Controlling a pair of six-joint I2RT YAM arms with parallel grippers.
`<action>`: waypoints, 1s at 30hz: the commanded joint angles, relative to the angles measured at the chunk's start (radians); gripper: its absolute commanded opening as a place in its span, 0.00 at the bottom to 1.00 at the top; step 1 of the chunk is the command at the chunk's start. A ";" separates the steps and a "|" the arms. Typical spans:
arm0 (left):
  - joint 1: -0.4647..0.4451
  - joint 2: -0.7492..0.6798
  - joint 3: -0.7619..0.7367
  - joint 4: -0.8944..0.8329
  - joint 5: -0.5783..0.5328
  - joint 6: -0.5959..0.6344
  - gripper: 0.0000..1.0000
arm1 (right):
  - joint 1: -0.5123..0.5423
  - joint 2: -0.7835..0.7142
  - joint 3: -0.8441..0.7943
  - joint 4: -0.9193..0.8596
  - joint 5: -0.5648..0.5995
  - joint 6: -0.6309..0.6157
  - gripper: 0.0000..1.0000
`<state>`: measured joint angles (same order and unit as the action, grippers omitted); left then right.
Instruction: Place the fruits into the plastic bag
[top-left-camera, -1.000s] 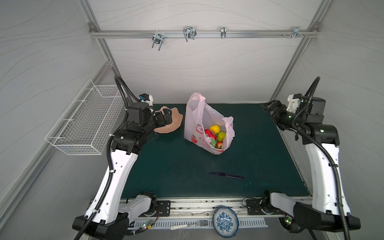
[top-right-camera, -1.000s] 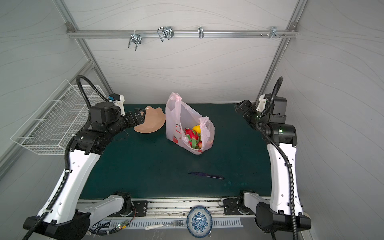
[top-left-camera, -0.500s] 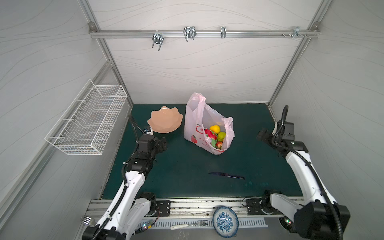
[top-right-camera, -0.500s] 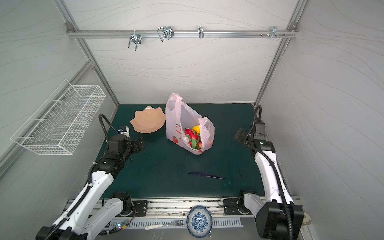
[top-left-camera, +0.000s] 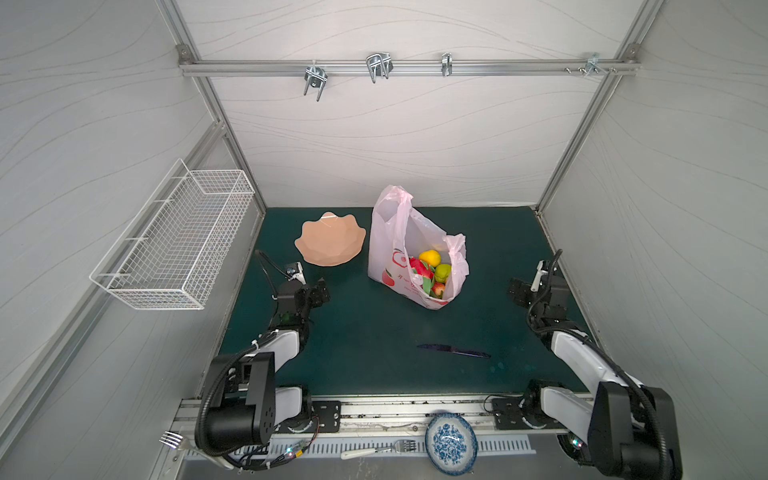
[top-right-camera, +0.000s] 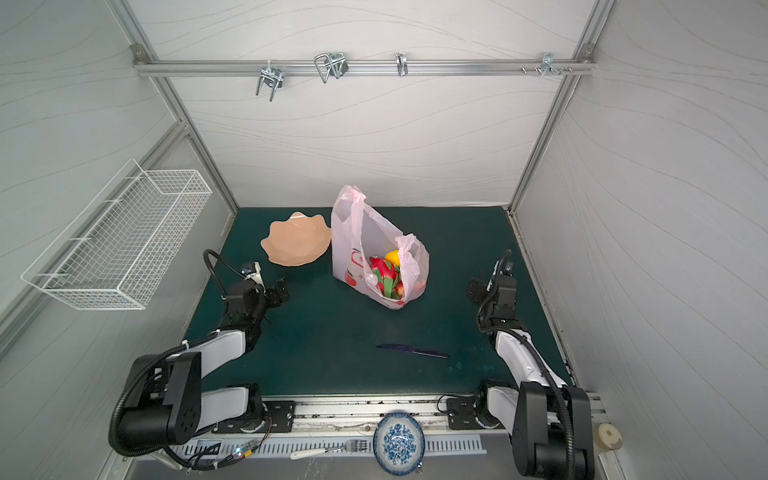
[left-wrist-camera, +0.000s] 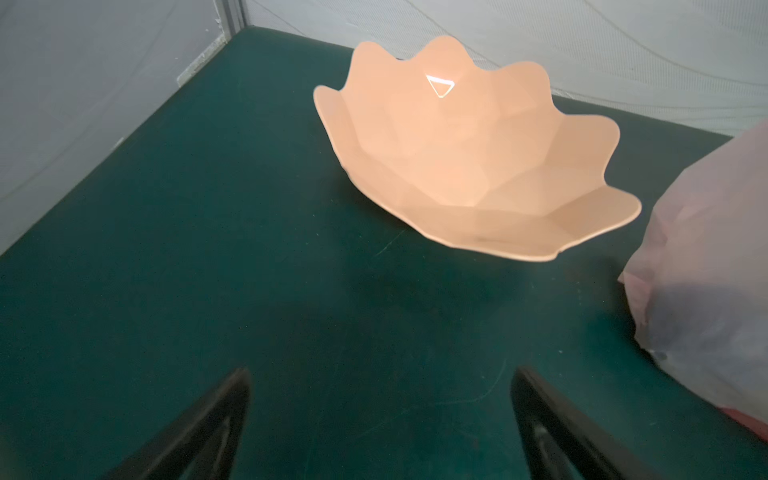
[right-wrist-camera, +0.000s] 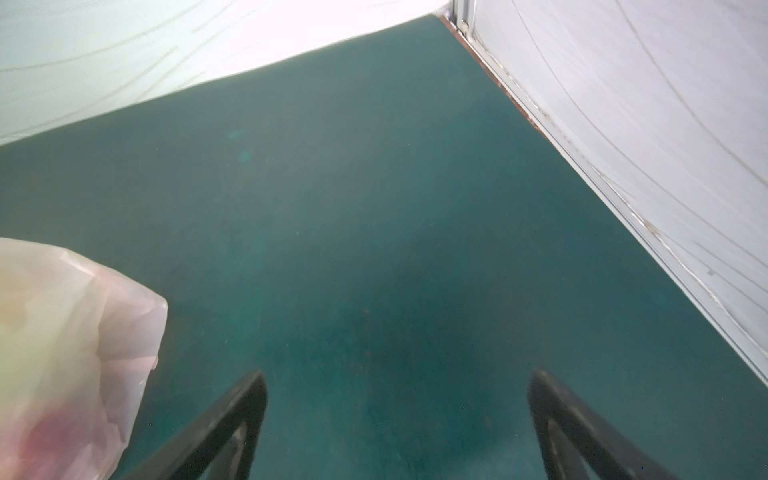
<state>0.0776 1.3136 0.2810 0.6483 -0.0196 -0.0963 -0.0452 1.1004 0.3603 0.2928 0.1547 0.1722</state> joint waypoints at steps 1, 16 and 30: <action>0.004 0.082 -0.014 0.327 0.077 0.052 0.99 | 0.015 0.067 -0.049 0.284 -0.052 -0.052 0.99; 0.007 0.241 0.090 0.302 0.182 0.087 0.99 | 0.135 0.456 0.029 0.578 0.061 -0.093 0.99; 0.008 0.241 0.138 0.202 0.156 0.077 0.99 | 0.164 0.463 0.063 0.525 0.105 -0.119 0.99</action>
<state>0.0807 1.5455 0.3943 0.8326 0.1349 -0.0296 0.1158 1.5608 0.4248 0.8215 0.2455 0.0776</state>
